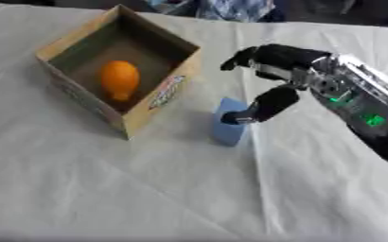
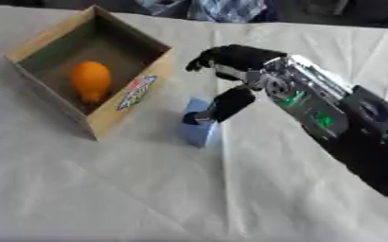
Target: Pick up objects on the table and place them in the box.
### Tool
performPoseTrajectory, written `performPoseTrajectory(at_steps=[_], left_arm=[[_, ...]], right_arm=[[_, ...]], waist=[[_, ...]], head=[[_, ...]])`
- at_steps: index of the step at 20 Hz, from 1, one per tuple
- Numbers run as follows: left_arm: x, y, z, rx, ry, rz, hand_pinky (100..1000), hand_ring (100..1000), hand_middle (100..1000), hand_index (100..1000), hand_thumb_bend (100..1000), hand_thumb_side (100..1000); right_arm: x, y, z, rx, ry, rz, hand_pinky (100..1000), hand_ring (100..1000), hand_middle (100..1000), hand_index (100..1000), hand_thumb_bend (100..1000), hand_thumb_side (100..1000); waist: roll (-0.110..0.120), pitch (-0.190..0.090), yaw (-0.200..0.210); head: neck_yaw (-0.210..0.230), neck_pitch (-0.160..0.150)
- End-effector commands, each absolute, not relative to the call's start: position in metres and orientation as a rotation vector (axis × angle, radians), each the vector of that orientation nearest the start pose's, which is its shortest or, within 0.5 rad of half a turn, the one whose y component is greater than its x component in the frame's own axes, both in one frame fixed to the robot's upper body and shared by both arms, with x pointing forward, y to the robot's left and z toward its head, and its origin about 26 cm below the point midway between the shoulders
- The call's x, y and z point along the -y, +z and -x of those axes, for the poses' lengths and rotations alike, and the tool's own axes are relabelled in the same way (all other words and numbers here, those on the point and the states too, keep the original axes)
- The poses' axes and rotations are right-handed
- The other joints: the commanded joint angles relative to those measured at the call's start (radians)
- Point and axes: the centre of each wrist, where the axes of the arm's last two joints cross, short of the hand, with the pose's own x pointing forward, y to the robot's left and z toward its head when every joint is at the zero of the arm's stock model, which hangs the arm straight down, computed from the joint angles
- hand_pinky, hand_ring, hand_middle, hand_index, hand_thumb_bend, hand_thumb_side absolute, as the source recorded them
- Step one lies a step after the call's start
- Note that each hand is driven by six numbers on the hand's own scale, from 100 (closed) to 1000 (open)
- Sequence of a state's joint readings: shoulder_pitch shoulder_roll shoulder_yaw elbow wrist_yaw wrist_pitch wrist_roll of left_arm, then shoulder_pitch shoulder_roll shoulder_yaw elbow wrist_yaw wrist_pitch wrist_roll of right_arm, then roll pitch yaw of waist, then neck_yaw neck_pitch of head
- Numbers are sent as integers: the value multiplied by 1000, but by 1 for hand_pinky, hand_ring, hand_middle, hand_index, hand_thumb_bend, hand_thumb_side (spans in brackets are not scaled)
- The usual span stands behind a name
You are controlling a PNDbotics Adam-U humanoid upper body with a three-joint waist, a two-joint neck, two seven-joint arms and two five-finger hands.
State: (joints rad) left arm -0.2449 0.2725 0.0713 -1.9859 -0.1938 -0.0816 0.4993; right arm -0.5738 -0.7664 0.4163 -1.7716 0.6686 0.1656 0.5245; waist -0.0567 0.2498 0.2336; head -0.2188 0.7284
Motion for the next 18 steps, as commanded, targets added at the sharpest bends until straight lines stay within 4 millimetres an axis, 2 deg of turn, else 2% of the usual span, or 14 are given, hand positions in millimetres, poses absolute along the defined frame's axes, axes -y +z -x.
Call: performPoseTrajectory(at_steps=[1,4,8,13,18], left_arm=[[-277,189,-295,2391,176,-656,605,821,1000,692,267,984],[-277,189,-295,2391,176,-654,606,821,1000,692,267,985],[-277,189,-295,2391,177,-653,605,822,1000,692,266,985],[-277,189,-294,2389,178,-652,605,822,1000,692,265,985],[-276,188,-294,2388,178,-650,606,823,1000,692,264,984]], right_arm=[[252,217,-345,1387,1674,928,914,925,840,938,571,648],[254,209,-347,1382,1665,969,918,929,844,931,586,600],[255,193,-351,1372,1630,1028,918,930,845,932,579,596],[256,177,-355,1352,1593,1021,916,930,843,939,565,622],[254,167,-358,1323,1593,964,912,927,839,946,521,692]], waist=[[3,-20,-1],[2,-20,-2],[4,-18,-3],[7,-15,-3],[8,-16,-3]], head=[[-2,4],[-3,4],[-6,6],[-7,7],[-8,4]])
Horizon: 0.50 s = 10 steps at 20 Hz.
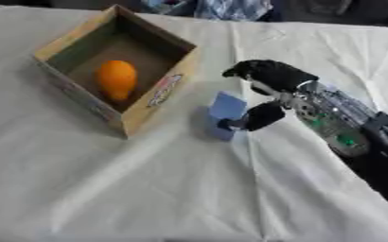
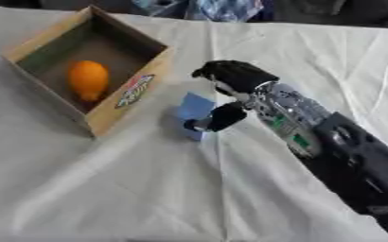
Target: Pick up objects on the table and place them in the box.
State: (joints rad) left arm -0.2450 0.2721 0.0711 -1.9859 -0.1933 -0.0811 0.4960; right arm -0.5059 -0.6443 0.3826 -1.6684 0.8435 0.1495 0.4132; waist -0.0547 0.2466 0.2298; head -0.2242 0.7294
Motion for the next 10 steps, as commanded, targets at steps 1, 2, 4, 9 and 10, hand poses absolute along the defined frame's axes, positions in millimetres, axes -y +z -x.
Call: performPoseTrajectory(at_steps=[1,2,4,9,10], left_arm=[[-276,188,-294,2388,178,-650,606,823,1000,692,264,985],[-276,188,-294,2388,179,-650,606,823,1000,692,264,985],[-276,188,-294,2387,179,-650,606,823,1000,691,262,985],[-276,188,-294,2386,177,-651,605,823,1000,688,262,987],[-276,188,-294,2385,177,-651,605,823,1000,688,262,987]], right_arm=[[254,165,-359,1317,1593,954,911,926,836,947,514,698],[253,164,-359,1313,1590,945,910,925,832,947,504,702],[253,161,-360,1305,1585,928,906,922,812,946,473,718],[253,167,-358,1313,1571,834,888,907,779,950,340,759],[253,171,-357,1322,1562,813,887,906,778,951,329,754]], waist=[[6,-13,2],[6,-13,2],[5,-12,3],[4,-11,2],[4,-11,1]], head=[[-3,3],[-4,3],[-4,2],[3,5],[5,4]])
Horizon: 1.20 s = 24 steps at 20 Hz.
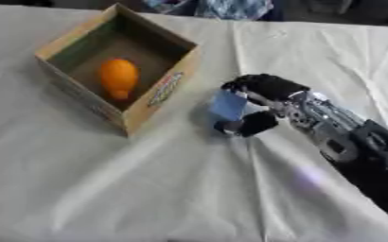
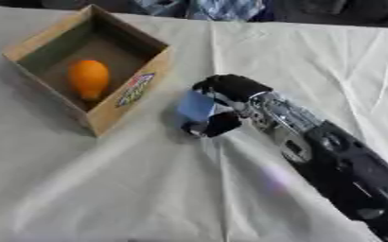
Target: Pick up objects on the table and place them in the box.
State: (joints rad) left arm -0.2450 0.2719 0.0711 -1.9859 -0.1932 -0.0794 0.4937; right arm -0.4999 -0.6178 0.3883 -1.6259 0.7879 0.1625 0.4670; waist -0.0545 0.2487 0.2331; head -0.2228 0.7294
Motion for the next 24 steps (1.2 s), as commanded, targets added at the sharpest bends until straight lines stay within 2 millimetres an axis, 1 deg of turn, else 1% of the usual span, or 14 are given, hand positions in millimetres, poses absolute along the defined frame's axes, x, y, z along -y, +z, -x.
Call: performPoseTrajectory(at_steps=[1,4,6,7,9,12,15,17,19,24], left_arm=[[-277,188,-294,2385,176,-651,605,823,1000,688,262,987],[-277,188,-294,2385,179,-655,606,824,1000,689,262,987],[-277,188,-294,2385,176,-655,606,824,1000,689,262,987],[-277,188,-294,2385,175,-655,606,824,1000,689,261,987],[-277,188,-294,2383,174,-656,606,824,1000,689,260,987],[-277,188,-294,2382,174,-656,606,824,1000,689,261,987],[-277,188,-294,2382,172,-654,606,825,1000,689,261,987],[-277,188,-294,2381,172,-655,606,825,1000,689,261,987],[-277,187,-294,2380,169,-655,606,825,1000,689,261,986],[-277,187,-294,2378,164,-652,606,826,1000,689,259,988]], right_arm=[[253,177,-356,1333,1550,800,887,906,777,952,318,745],[257,190,-353,1357,1508,799,883,902,761,944,312,722],[259,193,-352,1354,1497,804,878,895,731,931,314,706],[259,193,-352,1352,1491,807,872,887,694,916,311,681],[260,192,-352,1355,1476,809,861,874,652,879,284,660],[258,195,-351,1383,1454,799,857,867,636,864,247,645],[256,204,-350,1421,1435,800,853,861,634,862,225,616],[254,215,-350,1458,1428,807,852,858,630,860,219,599],[251,229,-350,1501,1427,821,851,854,628,857,220,562],[236,270,-350,1625,1460,857,854,853,628,852,240,487]], waist=[[4,-14,-3],[2,-16,-6],[1,-17,-7],[1,-17,-7],[2,-16,-7],[3,-16,-7],[3,-16,-8],[3,-17,-8],[3,-19,-9],[4,-22,-6]], head=[[5,4],[6,0],[5,-4],[5,-6],[5,-7],[5,-6],[5,-4],[5,-2],[4,-1],[1,3]])
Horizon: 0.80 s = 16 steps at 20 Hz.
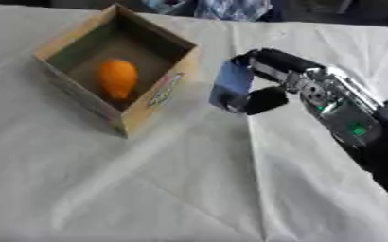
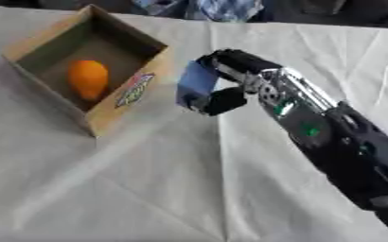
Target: Pick up objects on the table and place them in the box.
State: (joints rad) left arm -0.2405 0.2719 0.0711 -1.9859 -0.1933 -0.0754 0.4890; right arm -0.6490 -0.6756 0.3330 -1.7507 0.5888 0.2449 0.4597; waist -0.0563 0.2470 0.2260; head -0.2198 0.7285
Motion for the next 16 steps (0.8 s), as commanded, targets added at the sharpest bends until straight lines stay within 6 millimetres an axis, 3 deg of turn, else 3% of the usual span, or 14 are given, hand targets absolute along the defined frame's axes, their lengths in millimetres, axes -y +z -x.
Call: performPoseTrajectory(at_steps=[1,9,16], left_arm=[[-277,187,-294,2378,163,-651,606,826,1000,689,259,988],[-276,188,-294,2378,161,-642,606,827,1000,689,259,988],[-274,188,-295,2378,158,-627,607,827,1000,689,259,990]], right_arm=[[232,279,-350,1648,1469,859,854,851,626,851,243,471],[199,325,-371,1732,1501,817,855,850,627,855,241,446],[164,333,-405,1727,1515,772,857,852,632,862,213,471]], waist=[[6,-20,1],[7,-22,9],[14,-20,17]], head=[[-3,4],[-9,0],[-21,-2]])
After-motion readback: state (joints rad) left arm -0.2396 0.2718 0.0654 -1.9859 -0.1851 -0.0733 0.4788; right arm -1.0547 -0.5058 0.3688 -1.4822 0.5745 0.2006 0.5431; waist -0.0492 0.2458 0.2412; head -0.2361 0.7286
